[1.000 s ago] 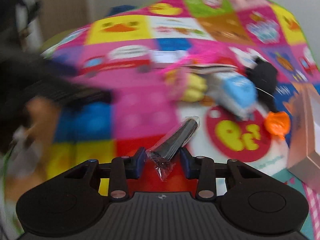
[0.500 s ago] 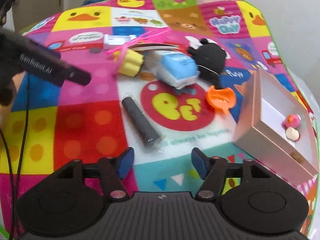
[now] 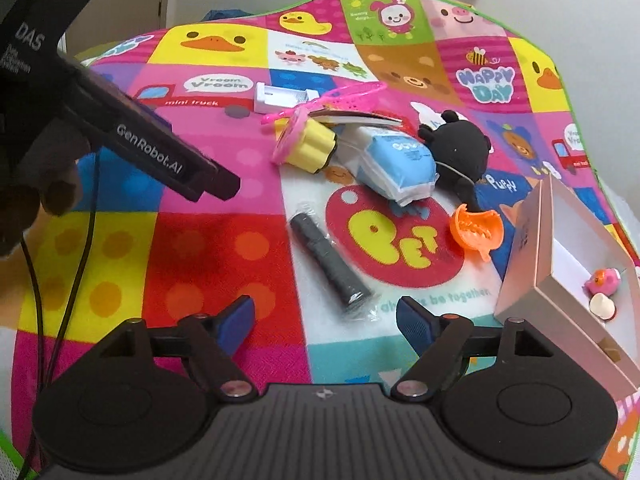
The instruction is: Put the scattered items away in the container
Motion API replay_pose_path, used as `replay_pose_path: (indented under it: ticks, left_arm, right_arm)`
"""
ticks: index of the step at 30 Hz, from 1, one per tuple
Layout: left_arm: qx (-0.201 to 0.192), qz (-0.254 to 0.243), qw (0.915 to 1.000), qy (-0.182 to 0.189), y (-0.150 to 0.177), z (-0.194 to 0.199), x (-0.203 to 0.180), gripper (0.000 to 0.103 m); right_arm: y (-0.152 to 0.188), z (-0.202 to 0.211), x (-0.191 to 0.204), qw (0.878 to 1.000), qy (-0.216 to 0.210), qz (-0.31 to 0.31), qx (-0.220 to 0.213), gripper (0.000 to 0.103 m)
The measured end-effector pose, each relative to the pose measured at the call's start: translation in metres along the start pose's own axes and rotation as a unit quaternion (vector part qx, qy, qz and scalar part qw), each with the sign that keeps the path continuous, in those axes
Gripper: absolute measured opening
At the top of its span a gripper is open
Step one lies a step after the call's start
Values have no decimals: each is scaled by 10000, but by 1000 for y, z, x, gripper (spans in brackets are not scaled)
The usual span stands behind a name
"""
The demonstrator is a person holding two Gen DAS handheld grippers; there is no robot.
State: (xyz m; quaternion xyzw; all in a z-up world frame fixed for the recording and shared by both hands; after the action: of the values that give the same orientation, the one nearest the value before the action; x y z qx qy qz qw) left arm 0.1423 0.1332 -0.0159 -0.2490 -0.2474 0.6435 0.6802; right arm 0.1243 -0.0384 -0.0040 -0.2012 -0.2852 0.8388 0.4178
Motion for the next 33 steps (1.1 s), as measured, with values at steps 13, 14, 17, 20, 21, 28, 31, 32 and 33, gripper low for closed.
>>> replay_pose_path:
  ticks: [13, 14, 17, 20, 21, 28, 31, 32, 33]
  left_arm:
    - [27, -1421, 9894, -306, -133, 89, -29, 103]
    - [63, -1234, 9914, -437, -139, 98, -26, 103]
    - [140, -698, 9943, -792, -151, 125, -21, 103]
    - [263, -450, 9923, -1121, -152, 146, -22, 103]
    - [350, -386, 9913, -1212, -151, 150, -22, 103]
    - [34, 525, 9869, -1526, -161, 177, -1, 103]
    - [-351, 918, 9840, -1486, -150, 172, 13, 103]
    - [-394, 962, 9840, -1444, -143, 165, 16, 103]
    - [-409, 934, 9853, -1374, -137, 155, 19, 103]
  right_arm:
    - [-89, 91, -58, 9560, -720, -2840, -148, 91]
    - [-87, 92, -61, 9462, -781, -3130, -258, 94]
    - [-83, 81, -54, 9547, -901, -2818, -308, 95]
    - [-83, 70, -59, 9663, -618, -2445, -525, 95]
    - [-83, 65, -63, 9647, -564, -2540, -401, 95]
    - [-104, 61, -89, 9193, -822, -3847, 85, 95]
    - [-107, 67, -97, 8891, -953, -4472, 230, 95]
    - [-112, 71, -97, 8829, -1087, -4564, 207, 95]
    - [-116, 76, -95, 8842, -1130, -4530, 116, 95]
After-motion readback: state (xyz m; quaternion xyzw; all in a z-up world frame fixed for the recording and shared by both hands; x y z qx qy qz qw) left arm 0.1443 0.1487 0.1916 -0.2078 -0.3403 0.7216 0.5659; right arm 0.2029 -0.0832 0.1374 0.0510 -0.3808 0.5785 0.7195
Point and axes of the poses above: each gripper's, at about its wrist camera, not at the fingertips, and z roughly against the way its jaws point, x to its left, y to its underside, the point moved 7 cm from there along -z, roughly the way its jaws point, and after that the axes turned 12 degrees about -z, right-handed, at the moved point
